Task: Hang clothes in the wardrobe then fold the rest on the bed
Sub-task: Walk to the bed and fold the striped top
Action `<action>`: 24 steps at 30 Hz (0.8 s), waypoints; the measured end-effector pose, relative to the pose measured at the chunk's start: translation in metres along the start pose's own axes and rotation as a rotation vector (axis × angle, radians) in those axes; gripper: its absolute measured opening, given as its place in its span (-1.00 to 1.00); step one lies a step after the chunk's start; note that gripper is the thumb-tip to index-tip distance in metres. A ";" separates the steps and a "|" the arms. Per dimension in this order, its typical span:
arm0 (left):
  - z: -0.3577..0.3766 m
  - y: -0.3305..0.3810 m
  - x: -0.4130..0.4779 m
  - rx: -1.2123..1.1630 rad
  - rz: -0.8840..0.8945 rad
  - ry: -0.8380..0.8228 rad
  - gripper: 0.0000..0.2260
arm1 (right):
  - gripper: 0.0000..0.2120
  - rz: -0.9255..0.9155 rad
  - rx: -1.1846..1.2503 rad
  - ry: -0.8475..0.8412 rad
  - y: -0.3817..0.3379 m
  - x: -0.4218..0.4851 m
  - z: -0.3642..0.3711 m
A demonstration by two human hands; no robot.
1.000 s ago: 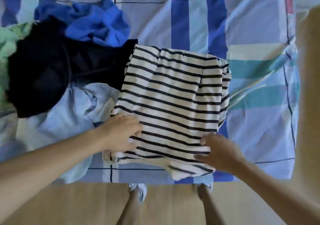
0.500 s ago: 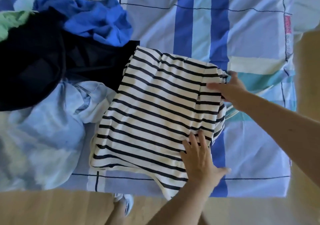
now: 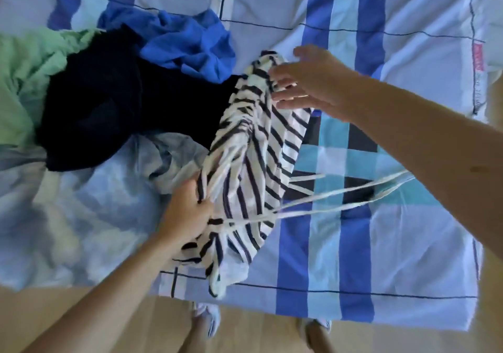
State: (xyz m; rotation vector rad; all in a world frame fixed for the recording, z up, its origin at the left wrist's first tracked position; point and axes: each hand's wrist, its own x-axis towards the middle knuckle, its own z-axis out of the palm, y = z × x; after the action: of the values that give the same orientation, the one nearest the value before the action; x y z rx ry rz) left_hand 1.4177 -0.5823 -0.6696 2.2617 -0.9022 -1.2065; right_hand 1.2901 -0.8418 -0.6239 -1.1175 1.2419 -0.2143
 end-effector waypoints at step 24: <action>-0.030 0.042 0.135 0.308 -0.004 -0.060 -0.42 | -0.44 0.184 0.243 0.081 0.069 0.041 0.016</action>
State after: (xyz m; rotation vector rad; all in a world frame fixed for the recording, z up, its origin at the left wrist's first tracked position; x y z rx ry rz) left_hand 1.4840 -0.7064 -0.7042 2.4748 -1.1769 -1.2124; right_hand 1.2898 -0.8261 -0.7040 -0.7873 1.3435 -0.2650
